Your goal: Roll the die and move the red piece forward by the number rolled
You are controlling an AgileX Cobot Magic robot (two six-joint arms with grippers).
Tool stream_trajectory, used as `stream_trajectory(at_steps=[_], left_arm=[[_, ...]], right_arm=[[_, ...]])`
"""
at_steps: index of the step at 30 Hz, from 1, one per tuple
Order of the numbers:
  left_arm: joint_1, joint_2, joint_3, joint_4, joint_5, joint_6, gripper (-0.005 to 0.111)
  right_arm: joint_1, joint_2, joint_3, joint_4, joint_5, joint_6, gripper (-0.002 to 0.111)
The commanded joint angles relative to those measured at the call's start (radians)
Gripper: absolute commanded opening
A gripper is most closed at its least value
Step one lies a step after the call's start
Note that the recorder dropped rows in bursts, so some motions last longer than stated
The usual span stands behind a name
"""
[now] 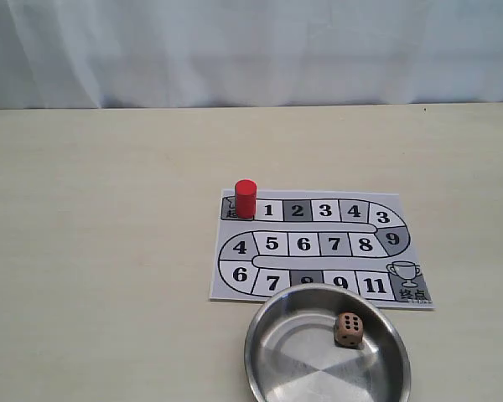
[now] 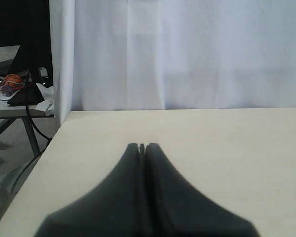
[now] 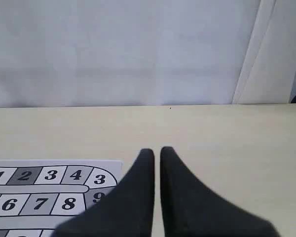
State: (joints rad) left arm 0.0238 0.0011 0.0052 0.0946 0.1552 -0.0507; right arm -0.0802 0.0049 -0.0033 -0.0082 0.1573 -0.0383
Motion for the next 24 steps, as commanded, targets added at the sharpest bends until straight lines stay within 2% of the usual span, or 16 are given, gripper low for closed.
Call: stream_trajectory(at_steps=[1,9,12,16,24], left_arm=[[0.0,-0.001,-0.005,-0.002,-0.012,-0.002,0.0],[0.0,-0.001,-0.005,-0.002,-0.012,-0.002,0.0],[0.0,-0.001,-0.005,-0.002,-0.012,-0.002,0.0],[0.0,-0.001,-0.005,-0.002,-0.012,-0.002,0.0],[0.0,-0.001,-0.005,-0.002,-0.012,-0.002,0.0]], right_arm=[[0.001,-0.005,0.003,-0.006,-0.001,0.001,0.004],[0.001,-0.005,0.003,-0.006,-0.003,0.001,0.004],[0.001,-0.005,0.003,0.008,-0.06,0.001,0.004],[0.001,-0.005,0.003,0.115,-0.235,0.008,0.004],[0.001,-0.005,-0.196,0.154,-0.006,0.03,0.004]])
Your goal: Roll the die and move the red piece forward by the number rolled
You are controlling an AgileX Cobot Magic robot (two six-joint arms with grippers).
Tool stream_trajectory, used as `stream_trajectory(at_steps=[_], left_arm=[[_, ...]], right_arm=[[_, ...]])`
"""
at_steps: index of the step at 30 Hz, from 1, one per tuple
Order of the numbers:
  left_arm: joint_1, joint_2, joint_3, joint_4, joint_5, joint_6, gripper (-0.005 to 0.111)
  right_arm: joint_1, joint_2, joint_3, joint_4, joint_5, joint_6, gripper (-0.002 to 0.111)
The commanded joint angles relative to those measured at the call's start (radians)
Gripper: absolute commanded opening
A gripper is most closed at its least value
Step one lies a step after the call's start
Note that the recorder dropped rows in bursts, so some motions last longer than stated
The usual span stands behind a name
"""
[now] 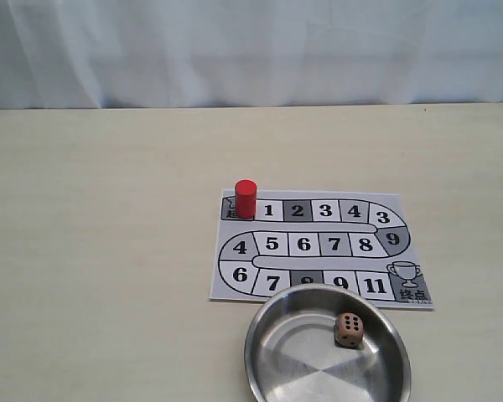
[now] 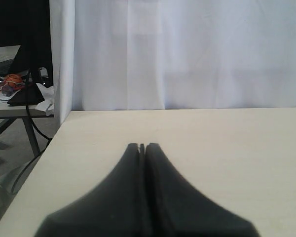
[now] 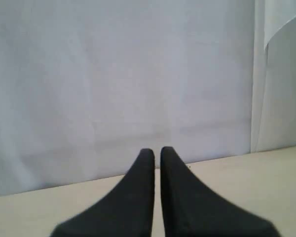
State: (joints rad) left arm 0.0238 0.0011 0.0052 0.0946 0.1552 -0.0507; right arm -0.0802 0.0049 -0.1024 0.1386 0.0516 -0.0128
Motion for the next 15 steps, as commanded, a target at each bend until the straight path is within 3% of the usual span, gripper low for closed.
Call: stream_trajectory(at_steps=[1,9,15], left_arm=[[0.0,-0.001,-0.005,-0.002,-0.012,-0.002,0.0],[0.0,-0.001,-0.005,-0.002,-0.012,-0.002,0.0],[0.0,-0.001,-0.005,-0.002,-0.012,-0.002,0.0]], right_arm=[[0.001,0.0,-0.141,0.008,0.143,0.005,0.004],[0.001,0.196,-0.418,0.008,0.502,-0.006,0.004],[0.001,0.365,-0.585,0.075,0.608,-0.006,0.004]])
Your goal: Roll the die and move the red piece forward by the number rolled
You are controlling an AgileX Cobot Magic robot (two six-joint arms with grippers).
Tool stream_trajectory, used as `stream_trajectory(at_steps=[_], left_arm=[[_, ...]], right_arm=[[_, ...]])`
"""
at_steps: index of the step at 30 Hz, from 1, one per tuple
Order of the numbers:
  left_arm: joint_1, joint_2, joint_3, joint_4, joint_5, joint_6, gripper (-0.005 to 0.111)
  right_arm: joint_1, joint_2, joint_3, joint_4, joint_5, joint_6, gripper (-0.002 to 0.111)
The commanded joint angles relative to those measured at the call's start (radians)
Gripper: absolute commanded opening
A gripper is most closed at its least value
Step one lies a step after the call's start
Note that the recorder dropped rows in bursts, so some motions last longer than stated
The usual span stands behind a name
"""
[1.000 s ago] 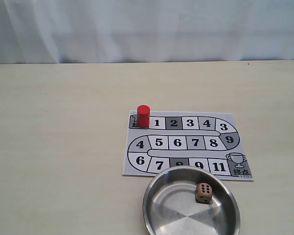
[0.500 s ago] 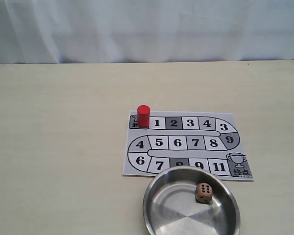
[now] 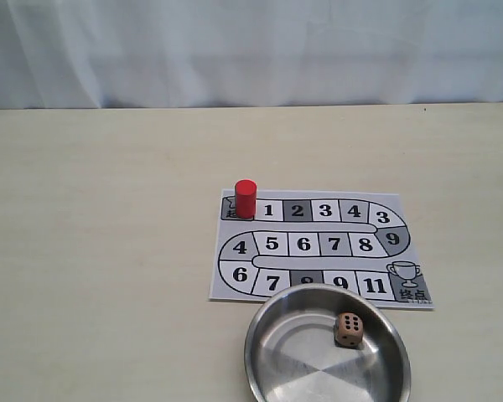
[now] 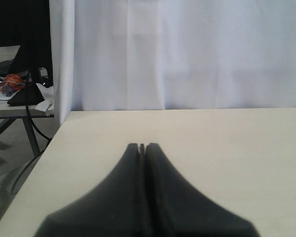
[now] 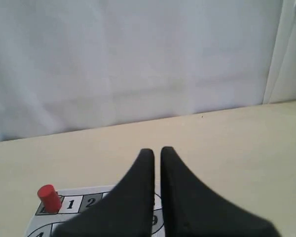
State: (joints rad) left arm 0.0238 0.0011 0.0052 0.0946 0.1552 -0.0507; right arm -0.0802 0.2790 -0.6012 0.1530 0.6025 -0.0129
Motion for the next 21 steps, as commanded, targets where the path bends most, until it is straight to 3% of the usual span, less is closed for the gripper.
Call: stream_trajectory(at_steps=[1,4,7,17,21], left_arm=[[0.0,-0.001,-0.005,-0.002,-0.012,-0.002,0.0],[0.0,-0.001,-0.005,-0.002,-0.012,-0.002,0.0],[0.0,-0.001,-0.005,-0.002,-0.012,-0.002,0.0],[0.0,-0.001,-0.005,-0.002,-0.012,-0.002,0.0],[0.0,-0.001,-0.005,-0.002,-0.012,-0.002,0.0]], right_arm=[[0.001,0.115,-0.099,0.093,0.037,-0.006,0.004],[0.001,0.171,-0.107,0.092,-0.076,-0.017,0.004],[0.001,0.223,-0.11,0.129,-0.071,-0.022,0.004],[0.001,0.45,-0.187,0.13,0.281,-0.055,0.004],[0.001,0.507,-0.201,0.161,0.339,-0.051,0.004]])
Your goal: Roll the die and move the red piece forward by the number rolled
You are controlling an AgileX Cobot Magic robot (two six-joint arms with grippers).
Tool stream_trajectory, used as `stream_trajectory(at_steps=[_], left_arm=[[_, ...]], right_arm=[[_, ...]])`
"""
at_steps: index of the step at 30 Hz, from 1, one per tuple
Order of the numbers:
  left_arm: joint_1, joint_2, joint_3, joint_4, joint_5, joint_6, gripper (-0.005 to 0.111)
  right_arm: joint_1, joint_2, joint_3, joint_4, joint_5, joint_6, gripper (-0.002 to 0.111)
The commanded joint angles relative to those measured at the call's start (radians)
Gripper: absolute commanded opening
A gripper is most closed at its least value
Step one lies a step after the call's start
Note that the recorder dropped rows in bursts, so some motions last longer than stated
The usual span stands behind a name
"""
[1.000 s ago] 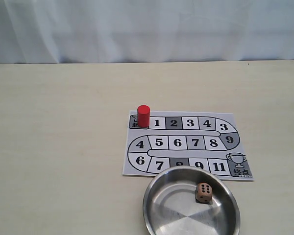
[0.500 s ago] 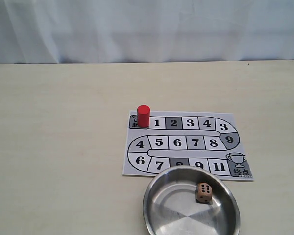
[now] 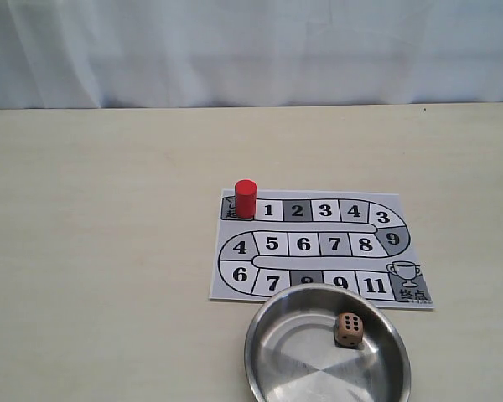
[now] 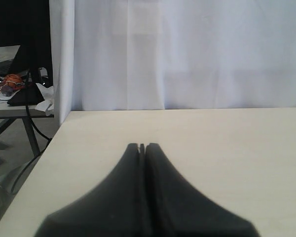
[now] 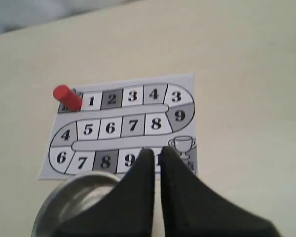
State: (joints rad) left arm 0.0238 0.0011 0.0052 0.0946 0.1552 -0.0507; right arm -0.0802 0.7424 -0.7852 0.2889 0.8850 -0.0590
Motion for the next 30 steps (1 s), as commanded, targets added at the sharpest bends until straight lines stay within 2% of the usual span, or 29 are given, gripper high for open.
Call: stream_trajectory(at_steps=[1,6,8,11,15,17,20,22,28,30], left_arm=[[0.0,-0.001,-0.005,-0.002,-0.012,-0.002,0.0],[0.0,-0.001,-0.005,-0.002,-0.012,-0.002,0.0],[0.0,-0.001,-0.005,-0.002,-0.012,-0.002,0.0],[0.0,-0.001,-0.005,-0.002,-0.012,-0.002,0.0],[0.0,-0.001,-0.005,-0.002,-0.012,-0.002,0.0],[0.0,-0.001,-0.005,-0.002,-0.012,-0.002,0.0],[0.0,-0.001,-0.005,-0.002,-0.012,-0.002,0.0],[0.0,-0.001,-0.005,-0.002,-0.012,-0.002,0.0],[0.0,-0.001,-0.005,-0.002,-0.012,-0.002,0.0],[0.0,-0.001,-0.005,-0.002,-0.012,-0.002,0.0]], right_arm=[[0.001,0.053,-0.017,0.036,0.059,-0.005,0.004],[0.003,0.092,-0.017,0.043,0.068,-0.005,0.004],[0.033,0.123,-0.018,0.045,0.075,-0.017,0.004],[0.128,0.19,-0.03,0.034,0.085,-0.149,0.004],[0.272,0.275,-0.03,-0.022,0.078,-0.218,0.004],[0.331,0.313,-0.03,-0.02,0.073,-0.209,0.004],[0.398,0.374,-0.03,0.033,0.048,-0.08,0.005],[0.429,0.414,-0.03,0.055,0.045,-0.009,0.011],[0.488,0.554,-0.03,0.065,0.008,0.18,0.048],[0.506,0.591,-0.03,0.065,-0.023,0.287,0.055]])
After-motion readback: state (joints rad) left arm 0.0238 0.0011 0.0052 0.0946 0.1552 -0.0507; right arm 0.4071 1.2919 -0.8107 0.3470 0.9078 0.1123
